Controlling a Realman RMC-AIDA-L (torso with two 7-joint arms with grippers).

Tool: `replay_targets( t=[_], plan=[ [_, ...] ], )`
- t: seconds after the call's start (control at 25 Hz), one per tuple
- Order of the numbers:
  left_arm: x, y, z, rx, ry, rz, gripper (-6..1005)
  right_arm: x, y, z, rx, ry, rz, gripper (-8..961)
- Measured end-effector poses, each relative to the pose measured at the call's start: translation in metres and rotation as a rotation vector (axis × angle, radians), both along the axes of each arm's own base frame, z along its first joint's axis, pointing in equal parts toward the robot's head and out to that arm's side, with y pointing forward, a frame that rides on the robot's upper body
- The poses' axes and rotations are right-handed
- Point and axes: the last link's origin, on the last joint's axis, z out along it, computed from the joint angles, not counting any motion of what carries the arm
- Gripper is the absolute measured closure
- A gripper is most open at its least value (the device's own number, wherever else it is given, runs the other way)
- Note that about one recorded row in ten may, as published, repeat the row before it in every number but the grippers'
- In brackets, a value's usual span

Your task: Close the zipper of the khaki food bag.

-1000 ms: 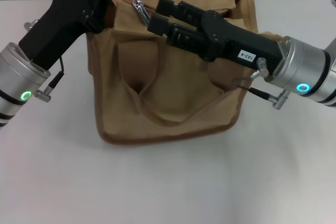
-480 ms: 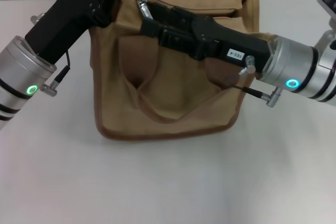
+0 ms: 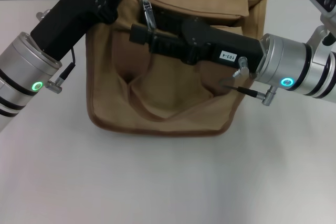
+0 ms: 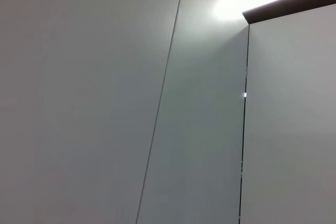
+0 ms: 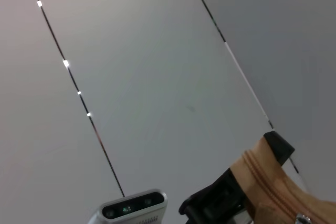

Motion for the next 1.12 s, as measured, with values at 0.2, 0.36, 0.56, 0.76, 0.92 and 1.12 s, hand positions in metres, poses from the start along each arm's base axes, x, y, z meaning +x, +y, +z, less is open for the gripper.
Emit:
replay_targets(
  t=[0.2, 0.36, 0.56, 0.76, 0.92, 1.12],
  plan=[
    [-0.0005, -0.0002, -0.0003, 0.000, 0.000, 0.003, 967, 0.0008, 0.0020, -0.0005, 0.005, -0.003, -0.016, 226],
    [-0.0015, -0.0008, -0.0003, 0.001, 0.001, 0.005, 966, 0.0001, 0.0023, -0.0004, 0.005, -0.002, -0.013, 226],
    [-0.0023, -0.0013, -0.0002, 0.001, 0.001, 0.008, 966, 0.0000, 0.0053, 0.0019, 0.019, 0.016, -0.035, 253],
    [-0.0032, -0.0023, -0.0004, -0.001, -0.002, 0.010, 965, 0.0025, 0.0095, 0.0017, 0.013, 0.019, -0.084, 362],
    [-0.0031, -0.0026, -0.0005, -0.002, -0.003, 0.010, 964, 0.0028, 0.0102, 0.0000, 0.004, 0.009, -0.093, 569],
    [-0.0031, -0.0027, -0.0007, -0.003, -0.003, 0.009, 963, 0.0029, 0.0102, -0.0003, 0.003, 0.007, -0.092, 771]
  ],
)
